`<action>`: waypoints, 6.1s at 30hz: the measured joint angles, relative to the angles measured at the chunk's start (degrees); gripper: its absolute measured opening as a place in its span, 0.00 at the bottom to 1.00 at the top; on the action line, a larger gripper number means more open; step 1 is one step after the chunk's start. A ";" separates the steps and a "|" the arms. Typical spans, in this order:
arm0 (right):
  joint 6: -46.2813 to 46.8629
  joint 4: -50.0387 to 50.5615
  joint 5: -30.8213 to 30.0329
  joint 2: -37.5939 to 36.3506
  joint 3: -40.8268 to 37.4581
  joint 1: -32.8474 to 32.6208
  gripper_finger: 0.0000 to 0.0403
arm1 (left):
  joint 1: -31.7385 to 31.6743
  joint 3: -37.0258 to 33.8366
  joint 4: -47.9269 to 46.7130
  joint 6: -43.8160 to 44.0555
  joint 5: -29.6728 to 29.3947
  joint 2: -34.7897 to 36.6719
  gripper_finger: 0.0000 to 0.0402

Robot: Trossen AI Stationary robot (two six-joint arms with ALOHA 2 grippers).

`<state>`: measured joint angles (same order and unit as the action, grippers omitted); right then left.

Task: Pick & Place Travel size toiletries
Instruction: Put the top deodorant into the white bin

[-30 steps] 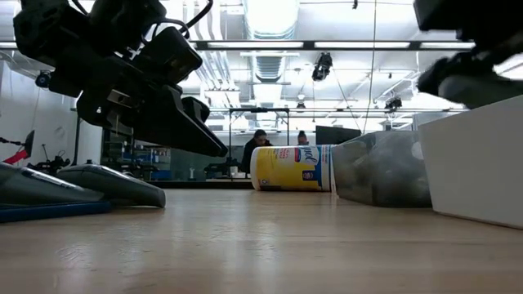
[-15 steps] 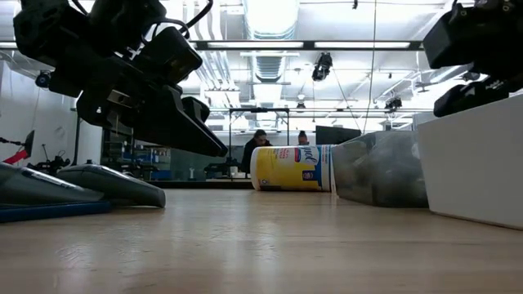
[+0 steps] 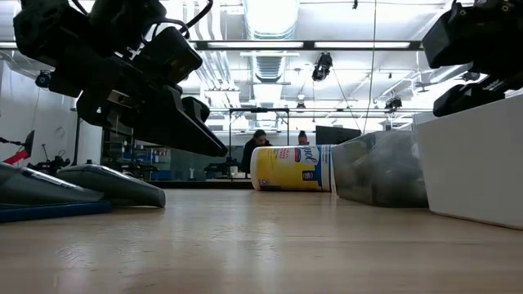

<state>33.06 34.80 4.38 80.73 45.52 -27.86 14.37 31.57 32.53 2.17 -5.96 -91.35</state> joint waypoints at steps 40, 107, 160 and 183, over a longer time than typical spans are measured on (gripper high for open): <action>-5.05 6.36 -22.15 -0.02 16.21 0.04 0.50 | 0.04 0.00 -33.58 1.53 0.08 20.63 0.25; -22.06 -19.68 -25.41 -0.02 7.43 0.15 0.18 | 0.00 -0.05 -47.12 14.25 -5.61 13.22 0.54; -19.06 -61.82 -25.35 2.96 -3.89 8.57 0.51 | -0.03 13.33 -29.97 -2.82 1.31 13.68 0.54; -11.04 -64.97 -25.14 21.53 11.28 14.59 0.82 | 0.11 13.14 -29.31 -21.45 -14.64 13.55 0.54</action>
<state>22.02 -30.17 -20.76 102.26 56.80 -13.27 14.48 44.71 3.23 -19.28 -20.59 -77.80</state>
